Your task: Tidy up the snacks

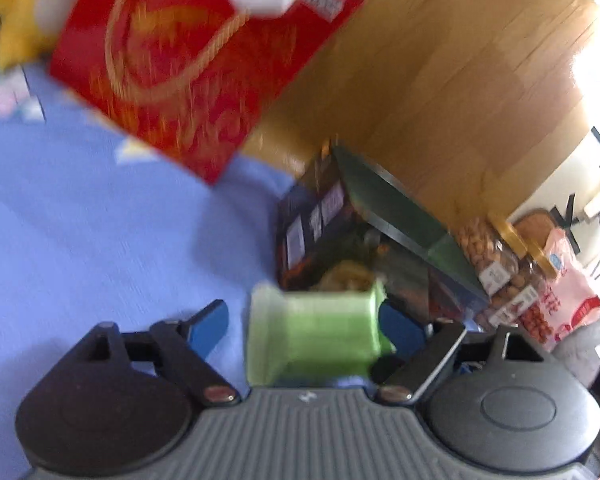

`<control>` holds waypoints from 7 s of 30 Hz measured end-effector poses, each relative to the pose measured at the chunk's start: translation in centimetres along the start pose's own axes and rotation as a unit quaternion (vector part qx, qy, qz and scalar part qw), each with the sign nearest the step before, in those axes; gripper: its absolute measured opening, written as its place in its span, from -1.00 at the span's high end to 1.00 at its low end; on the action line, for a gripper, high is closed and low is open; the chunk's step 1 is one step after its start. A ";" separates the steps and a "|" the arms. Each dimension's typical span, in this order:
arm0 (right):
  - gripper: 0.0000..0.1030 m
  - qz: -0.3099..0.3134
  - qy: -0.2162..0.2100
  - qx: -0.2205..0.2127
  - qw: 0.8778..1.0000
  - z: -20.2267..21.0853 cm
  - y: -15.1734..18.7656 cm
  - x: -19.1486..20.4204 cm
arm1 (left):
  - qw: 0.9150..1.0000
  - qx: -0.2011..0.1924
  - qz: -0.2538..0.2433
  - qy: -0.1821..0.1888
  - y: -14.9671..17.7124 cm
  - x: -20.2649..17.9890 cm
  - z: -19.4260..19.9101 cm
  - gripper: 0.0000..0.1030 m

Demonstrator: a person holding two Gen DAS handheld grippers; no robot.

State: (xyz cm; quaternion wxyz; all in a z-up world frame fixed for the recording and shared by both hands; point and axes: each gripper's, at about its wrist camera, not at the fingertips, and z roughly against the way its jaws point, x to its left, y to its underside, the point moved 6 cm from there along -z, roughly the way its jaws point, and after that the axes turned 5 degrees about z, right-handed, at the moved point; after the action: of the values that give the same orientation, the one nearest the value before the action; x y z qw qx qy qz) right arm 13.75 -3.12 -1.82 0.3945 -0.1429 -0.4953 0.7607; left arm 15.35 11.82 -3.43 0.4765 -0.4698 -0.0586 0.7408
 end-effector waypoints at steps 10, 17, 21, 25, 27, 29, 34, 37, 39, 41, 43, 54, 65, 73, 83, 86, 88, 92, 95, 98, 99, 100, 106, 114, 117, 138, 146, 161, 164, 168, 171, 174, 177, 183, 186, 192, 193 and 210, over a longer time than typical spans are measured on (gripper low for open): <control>0.61 -0.016 0.012 -0.025 0.999 4.6 3.3 2.1 | 0.998 -0.007 -0.059 0.032 3.6 -3.2 2.5 -0.21; 0.60 0.058 0.041 -0.047 0.996 8.8 5.0 6.9 | 0.997 -0.006 -0.047 0.069 6.6 -3.3 6.8 -0.29; 0.61 0.115 0.040 -0.039 0.992 8.9 6.3 10.2 | 0.998 -0.004 -0.019 0.063 7.9 -0.9 9.4 -0.37; 0.50 0.167 0.041 -0.033 0.985 8.1 7.2 12.7 | 0.998 -0.016 -0.018 0.059 8.6 0.9 12.3 -0.52; 0.46 0.178 0.019 -0.036 0.983 8.0 7.1 14.1 | 0.998 -0.029 -0.026 0.053 8.5 1.3 13.7 -0.60; 0.34 0.183 -0.009 -0.040 0.982 7.7 6.9 15.2 | 0.997 -0.039 -0.029 0.055 8.2 1.6 14.8 -0.61; 0.30 0.205 -0.026 -0.015 0.978 6.7 6.9 16.9 | 0.997 -0.057 -0.021 0.048 7.4 2.6 16.3 -0.62; 0.26 0.180 -0.047 -0.002 0.983 7.8 7.2 16.2 | 0.997 -0.056 -0.020 0.043 7.2 3.4 16.6 -0.62; 0.13 0.152 -0.062 -0.006 0.986 9.2 7.4 15.2 | 0.998 -0.051 -0.017 0.043 7.2 3.7 16.5 -0.62; 0.04 0.113 -0.092 -0.010 0.989 10.8 7.6 13.9 | 0.998 -0.042 -0.012 0.053 7.4 4.0 16.2 -0.62; 0.02 0.072 -0.095 -0.018 0.993 12.1 8.0 12.4 | 0.998 -0.032 -0.015 0.060 7.7 3.8 15.7 -0.62; 0.01 0.115 -0.013 0.062 0.991 6.8 10.4 12.6 | 0.995 0.049 -0.057 0.060 10.9 2.0 12.4 -0.46; 0.16 0.124 0.038 -0.016 0.991 7.4 8.2 11.0 | 0.989 0.032 -0.128 0.072 9.6 -2.5 12.4 0.06; 0.18 0.095 0.102 -0.092 0.986 8.2 2.9 5.4 | 0.972 -0.002 -0.210 0.103 5.3 -10.9 9.6 0.06; 0.18 0.076 0.157 -0.107 0.979 5.2 -3.4 -3.5 | 0.977 0.011 -0.187 0.097 -1.5 -16.0 -1.1 0.07; 0.18 0.074 0.177 -0.099 0.976 3.9 -4.2 -5.9 | 0.980 0.021 -0.176 0.088 -2.7 -16.3 -4.8 0.07; 0.17 0.065 0.200 -0.099 0.973 3.9 -4.3 -7.3 | 0.983 0.029 -0.166 0.070 -2.9 -15.9 -6.5 0.06; 0.17 0.012 0.187 -0.122 0.975 6.8 -3.3 -8.9 | 0.983 0.013 -0.167 0.079 -2.8 -14.9 -4.7 -0.02; 0.16 -0.044 0.147 -0.113 0.982 8.2 -1.8 -9.8 | 0.983 0.021 -0.159 0.092 -2.1 -13.7 -1.8 -0.03; 0.15 -0.098 0.107 -0.081 0.986 8.2 0.1 -10.4 | 0.983 0.046 -0.153 0.096 0.4 -12.2 0.2 -0.09; 0.15 -0.107 0.095 -0.068 0.987 7.9 0.8 -10.1 | 0.983 0.058 -0.148 0.089 1.4 -11.6 0.3 -0.13; 0.15 -0.111 0.091 -0.051 0.988 7.3 1.4 -9.9 | 0.984 0.066 -0.144 0.078 2.3 -11.1 0.1 -0.26; 0.28 -0.099 0.072 -0.006 0.992 6.9 3.4 -6.1 | 0.986 0.116 -0.112 0.033 6.1 -8.5 -2.6 -0.17; 0.16 -0.060 0.056 -0.054 0.995 13.1 6.4 0.2 | 0.980 0.088 -0.151 0.093 9.6 -9.6 5.2 -0.04; 0.15 -0.023 0.064 -0.044 0.997 14.0 7.8 2.6 | 0.979 0.099 -0.150 0.095 11.0 -9.0 7.0 -0.05; 0.07 0.084 0.121 -0.008 0.989 11.8 10.0 3.9 | 0.979 0.122 -0.148 0.067 12.8 -7.7 5.3 0.01; 0.09 0.102 0.112 -0.066 0.986 12.5 7.2 4.4 | 0.979 0.074 -0.170 0.079 9.8 -9.4 7.5 0.02; 0.07 0.075 0.126 -0.094 0.985 3.9 -4.4 -4.0 | 0.985 0.006 -0.166 0.050 -3.2 -13.2 -1.0 -0.01; 0.02 0.060 0.121 -0.078 0.988 1.5 -4.8 -5.3 | 0.987 0.005 -0.155 0.028 -4.4 -12.3 -3.2 0.00; -0.16 0.040 0.123 -0.074 0.989 0.4 -4.8 -6.0 | 0.989 0.004 -0.145 0.002 -4.9 -10.9 -4.7 -0.13; -0.16 0.028 0.125 -0.087 0.988 1.5 -4.7 -6.0 | 0.989 0.002 -0.146 0.002 -4.9 -10.5 -4.4 -0.20; -0.16 0.019 0.121 -0.100 0.987 3.8 -4.1 -5.9 | 0.989 -0.011 -0.147 0.026 -4.7 -10.6 -2.0 -0.21; -0.16 -0.007 0.122 -0.103 0.987 6.9 -2.1 -5.8 | 0.987 -0.017 -0.155 0.043 -3.1 -10.1 1.1 -0.24; -0.19 -0.071 0.067 -0.051 0.994 7.4 2.1 -4.1 | 0.991 0.008 -0.135 0.020 1.3 -6.1 3.7 -0.25; -0.18 -0.081 0.050 -0.019 0.995 4.7 1.8 -3.1 | 0.998 0.017 -0.068 0.008 1.9 -3.2 4.3 -0.25; -0.18 -0.070 0.061 0.036 0.995 -1.0 -0.1 -1.7 | 0.999 -0.007 -0.044 -0.026 3.2 0.3 7.6 -0.25; -0.18 -0.064 0.069 0.046 0.995 -1.9 -0.1 -1.6 | 0.998 -0.008 -0.045 -0.033 3.4 0.7 8.0 -0.25; 0.26 0.096 -0.057 0.070 0.991 7.6 9.1 9.4 | 0.998 -0.001 -0.066 0.016 7.7 2.0 13.7 -0.31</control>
State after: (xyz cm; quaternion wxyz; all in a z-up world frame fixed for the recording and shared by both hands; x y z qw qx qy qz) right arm -1.18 -2.82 -4.47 0.2997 -0.1184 -0.4461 0.8350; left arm -0.17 14.17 -1.23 0.5249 -0.4767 -0.0825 0.7003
